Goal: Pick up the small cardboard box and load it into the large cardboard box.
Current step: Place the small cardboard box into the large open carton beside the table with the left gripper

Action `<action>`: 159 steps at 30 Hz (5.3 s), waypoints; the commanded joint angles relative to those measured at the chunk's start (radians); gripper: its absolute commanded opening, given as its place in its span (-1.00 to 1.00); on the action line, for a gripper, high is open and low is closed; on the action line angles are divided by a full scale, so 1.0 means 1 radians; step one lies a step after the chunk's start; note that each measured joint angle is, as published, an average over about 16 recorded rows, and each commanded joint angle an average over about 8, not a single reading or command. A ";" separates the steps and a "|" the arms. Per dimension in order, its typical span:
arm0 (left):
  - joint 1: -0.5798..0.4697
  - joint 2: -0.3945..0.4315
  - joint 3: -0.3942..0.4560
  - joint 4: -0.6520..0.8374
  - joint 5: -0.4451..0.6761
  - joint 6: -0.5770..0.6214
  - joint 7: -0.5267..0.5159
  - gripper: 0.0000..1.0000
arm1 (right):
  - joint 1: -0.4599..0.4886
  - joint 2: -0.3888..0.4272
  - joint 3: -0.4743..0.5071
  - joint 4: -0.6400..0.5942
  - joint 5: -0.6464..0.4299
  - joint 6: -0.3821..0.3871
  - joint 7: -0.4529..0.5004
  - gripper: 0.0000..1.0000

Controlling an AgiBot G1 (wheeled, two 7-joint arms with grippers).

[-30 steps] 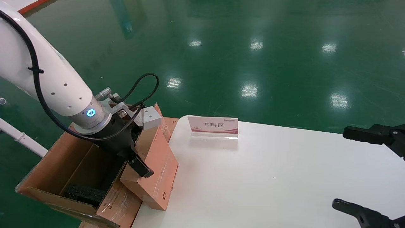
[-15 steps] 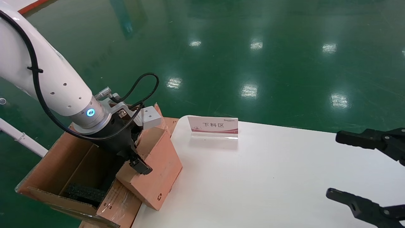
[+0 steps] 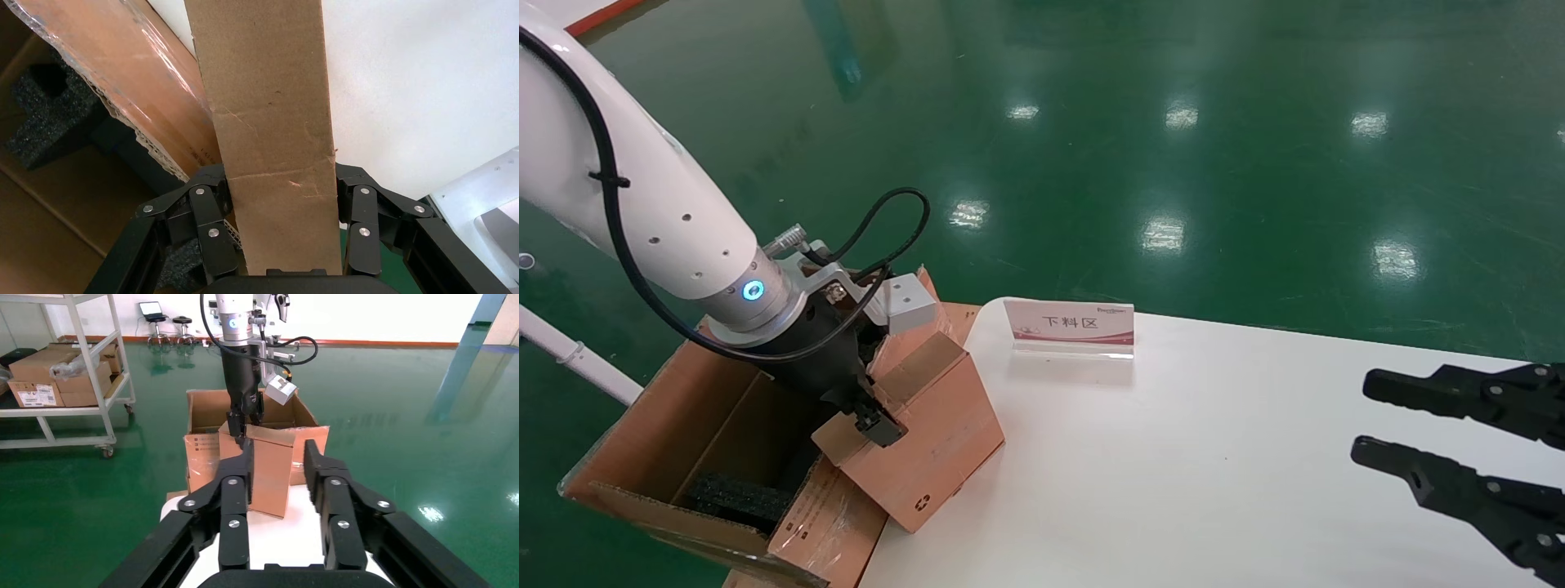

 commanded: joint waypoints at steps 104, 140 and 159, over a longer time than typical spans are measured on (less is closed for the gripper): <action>-0.332 -0.027 0.662 0.754 -0.321 -0.057 0.387 -1.00 | 0.002 0.002 -0.006 -0.001 0.004 0.002 -0.003 1.00; -0.324 -0.036 0.713 0.577 -0.203 -0.212 0.176 -1.00 | 0.002 0.003 -0.008 -0.001 0.006 0.003 -0.004 1.00; -0.274 -0.027 0.728 0.556 -0.178 -0.269 0.110 -1.00 | 0.002 0.004 -0.009 -0.001 0.006 0.004 -0.005 1.00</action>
